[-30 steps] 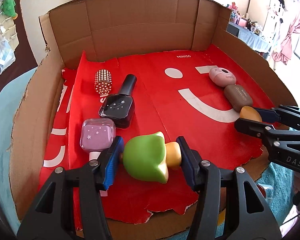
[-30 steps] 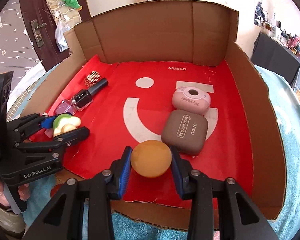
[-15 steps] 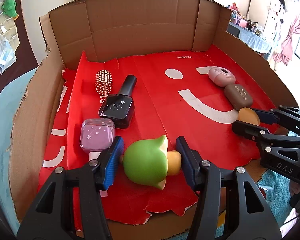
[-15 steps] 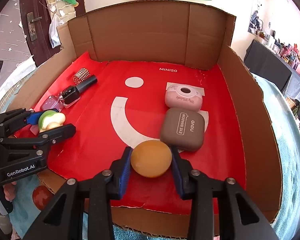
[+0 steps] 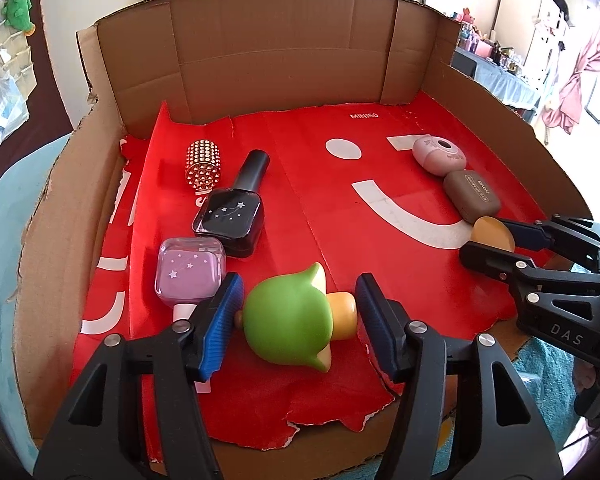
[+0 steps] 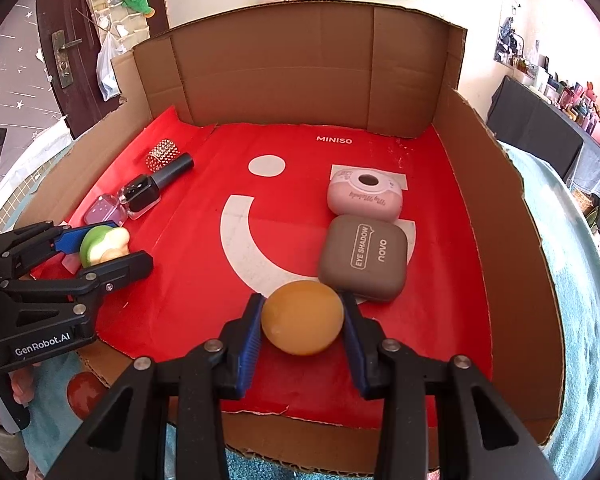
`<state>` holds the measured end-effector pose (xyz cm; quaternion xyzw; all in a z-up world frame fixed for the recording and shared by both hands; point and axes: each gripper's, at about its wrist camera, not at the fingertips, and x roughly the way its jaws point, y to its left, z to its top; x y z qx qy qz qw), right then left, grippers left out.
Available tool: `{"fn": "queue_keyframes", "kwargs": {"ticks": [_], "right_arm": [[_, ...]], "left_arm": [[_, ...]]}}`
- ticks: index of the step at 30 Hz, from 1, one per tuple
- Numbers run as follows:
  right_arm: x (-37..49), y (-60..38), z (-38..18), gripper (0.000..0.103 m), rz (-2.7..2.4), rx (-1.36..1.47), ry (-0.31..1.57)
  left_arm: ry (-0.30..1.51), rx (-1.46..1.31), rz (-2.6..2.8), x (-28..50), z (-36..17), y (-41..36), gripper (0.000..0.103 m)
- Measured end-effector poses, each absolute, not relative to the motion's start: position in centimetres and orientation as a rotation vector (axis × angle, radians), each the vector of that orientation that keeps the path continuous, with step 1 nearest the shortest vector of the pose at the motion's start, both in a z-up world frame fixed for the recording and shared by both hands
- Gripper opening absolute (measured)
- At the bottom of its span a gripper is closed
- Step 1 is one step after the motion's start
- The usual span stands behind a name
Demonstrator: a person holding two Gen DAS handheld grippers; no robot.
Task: Organize rigid objects
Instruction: 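Open left gripper releasing green duck while right gripper releases orange ball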
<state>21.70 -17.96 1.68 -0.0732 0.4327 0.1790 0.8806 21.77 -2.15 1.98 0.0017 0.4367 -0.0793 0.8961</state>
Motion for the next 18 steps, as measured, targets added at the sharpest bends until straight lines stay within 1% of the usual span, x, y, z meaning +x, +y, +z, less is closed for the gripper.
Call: {"fn": "queue_keyframes", "kwargs": {"ticks": [3, 10, 12, 15, 18], "right_arm": [[21.74, -18.00, 1.68, 0.040, 0.370, -0.150, 0.902], [21.81, -18.18, 1.74, 0.043, 0.366, -0.136, 0.907], [21.81, -18.19, 1.73, 0.046, 0.365, -0.135, 0.907], [21.80, -18.20, 1.77, 0.047, 0.365, -0.133, 0.903], [21.73, -18.28, 1.88, 0.048, 0.364, -0.131, 0.899]], "left_arm": [[0.894, 0.001, -0.173, 21.57, 2.16, -2.27, 0.064], [0.892, -0.002, -0.176, 21.34, 2.35, -2.37, 0.065], [0.888, -0.001, -0.178, 21.27, 2.41, -2.39, 0.065], [0.880, 0.000, -0.183, 21.04, 2.62, -2.48, 0.070], [0.868, -0.002, -0.185, 20.81, 2.93, -2.49, 0.071]]}}
